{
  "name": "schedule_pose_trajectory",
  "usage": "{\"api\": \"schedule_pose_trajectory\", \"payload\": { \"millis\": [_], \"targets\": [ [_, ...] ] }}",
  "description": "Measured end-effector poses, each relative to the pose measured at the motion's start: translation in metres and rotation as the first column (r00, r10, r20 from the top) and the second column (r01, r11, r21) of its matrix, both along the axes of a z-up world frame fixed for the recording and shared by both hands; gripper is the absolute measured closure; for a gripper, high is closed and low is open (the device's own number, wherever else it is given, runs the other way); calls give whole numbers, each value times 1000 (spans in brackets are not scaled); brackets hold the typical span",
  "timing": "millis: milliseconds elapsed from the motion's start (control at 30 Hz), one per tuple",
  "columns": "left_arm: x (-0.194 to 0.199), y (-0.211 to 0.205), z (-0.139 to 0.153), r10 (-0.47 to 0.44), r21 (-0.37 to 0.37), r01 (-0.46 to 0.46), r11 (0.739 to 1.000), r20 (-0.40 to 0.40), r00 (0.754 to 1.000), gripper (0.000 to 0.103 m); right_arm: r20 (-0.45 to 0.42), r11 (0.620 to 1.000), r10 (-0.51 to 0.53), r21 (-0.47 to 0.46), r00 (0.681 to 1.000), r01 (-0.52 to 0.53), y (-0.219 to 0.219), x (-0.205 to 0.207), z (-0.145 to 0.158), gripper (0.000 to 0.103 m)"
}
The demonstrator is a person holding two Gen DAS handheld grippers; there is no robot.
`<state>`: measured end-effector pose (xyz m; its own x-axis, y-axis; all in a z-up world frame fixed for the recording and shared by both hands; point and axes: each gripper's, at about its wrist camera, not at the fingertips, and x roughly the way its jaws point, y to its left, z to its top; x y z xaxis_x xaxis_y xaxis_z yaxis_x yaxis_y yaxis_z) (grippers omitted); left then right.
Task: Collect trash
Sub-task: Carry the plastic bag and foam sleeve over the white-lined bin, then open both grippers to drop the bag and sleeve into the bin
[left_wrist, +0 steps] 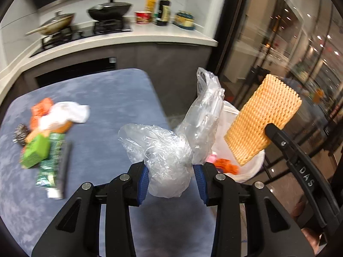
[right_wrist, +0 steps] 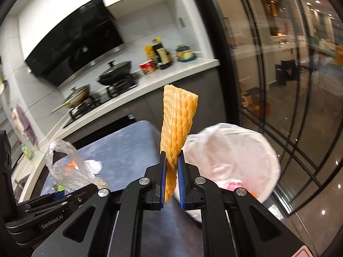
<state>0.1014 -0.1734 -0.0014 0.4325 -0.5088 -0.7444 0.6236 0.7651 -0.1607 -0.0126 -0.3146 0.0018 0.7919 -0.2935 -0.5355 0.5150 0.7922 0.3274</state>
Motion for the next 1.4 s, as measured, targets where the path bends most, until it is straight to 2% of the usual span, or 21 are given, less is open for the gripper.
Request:
{"api": "schedule_pose_trajectory", "payload": {
  "millis": [333, 667, 833, 900, 1033, 1167, 1400],
  "targets": [
    [-10, -86, -25, -114, 47, 115, 992, -17, 993, 67, -54, 995, -87, 50, 995, 90, -61, -19, -37, 94],
    [-13, -138, -58, -169, 113, 172, 979, -34, 985, 67, -121, 988, -125, 75, 985, 134, -95, -12, -68, 94],
    [-9, -146, -67, -180, 128, 185, 974, -51, 982, 64, -138, 986, -132, 83, 982, 144, -98, -7, -75, 88],
    [-8, -150, -70, -182, 139, 187, 972, -53, 982, 56, -137, 985, -137, 86, 981, 150, -100, -6, -77, 87],
    [-5, -153, -73, -169, 147, 175, 974, -53, 984, 53, -140, 983, -146, 90, 979, 159, -101, -3, -78, 83],
    [-2, -151, -71, -148, 144, 152, 978, -40, 988, 42, -138, 982, -154, 89, 978, 167, -102, -4, -77, 81],
    [2, -150, -66, -150, 130, 154, 979, -35, 988, 40, -123, 980, -174, 74, 977, 184, -102, -8, -70, 73]
  ]
}}
